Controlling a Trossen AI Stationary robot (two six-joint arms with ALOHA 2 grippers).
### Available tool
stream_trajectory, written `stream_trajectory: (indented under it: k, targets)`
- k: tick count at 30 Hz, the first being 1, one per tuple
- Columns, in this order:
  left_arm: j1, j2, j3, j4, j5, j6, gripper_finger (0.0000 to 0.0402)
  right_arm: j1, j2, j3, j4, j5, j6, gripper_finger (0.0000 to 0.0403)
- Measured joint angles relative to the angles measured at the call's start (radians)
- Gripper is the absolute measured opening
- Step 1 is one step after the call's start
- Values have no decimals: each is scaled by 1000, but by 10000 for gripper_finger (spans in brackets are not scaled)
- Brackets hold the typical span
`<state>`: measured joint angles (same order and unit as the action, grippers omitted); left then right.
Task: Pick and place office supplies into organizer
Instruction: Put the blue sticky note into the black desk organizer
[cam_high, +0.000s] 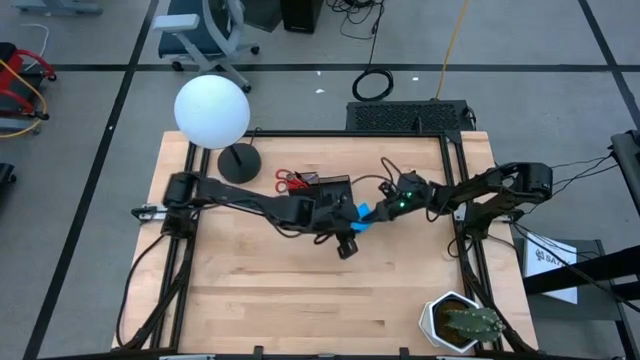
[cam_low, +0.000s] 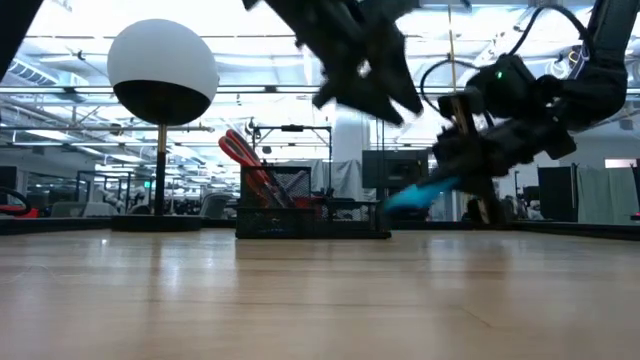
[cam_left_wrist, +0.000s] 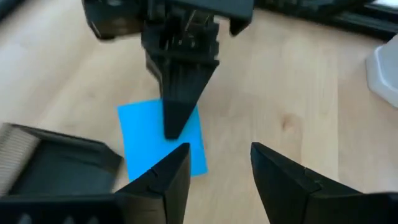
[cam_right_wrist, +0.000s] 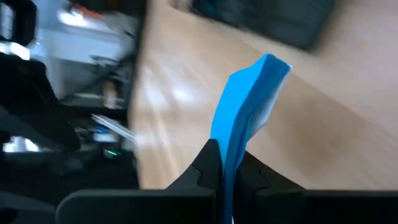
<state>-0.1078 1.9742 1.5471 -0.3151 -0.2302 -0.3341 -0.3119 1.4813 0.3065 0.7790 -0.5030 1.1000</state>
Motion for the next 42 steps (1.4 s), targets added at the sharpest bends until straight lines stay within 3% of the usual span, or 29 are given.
stream_trajectory:
  k: [7, 12, 16, 24, 31, 42]
  targets:
    - [3, -176, 0, -135, -99, 19, 172, 1, -1, 1, 185, 44, 108, 2]
    - [9, -286, 0, -233, -195, 26, 172, 2, -2, 2, 271, 165, 149, 2]
    - [20, -361, 1, -288, -245, 28, 172, 6, -2, 10, 292, 274, 163, 2]
    - [30, -470, 1, -350, -271, 36, 172, 7, 6, 81, 259, 373, 121, 2]
    - [30, -538, 1, -393, -297, 40, 172, 13, 87, 198, 156, 377, 101, 2]
    - [36, -551, 1, -449, -313, 52, 172, 17, 278, 327, 148, 374, 98, 2]
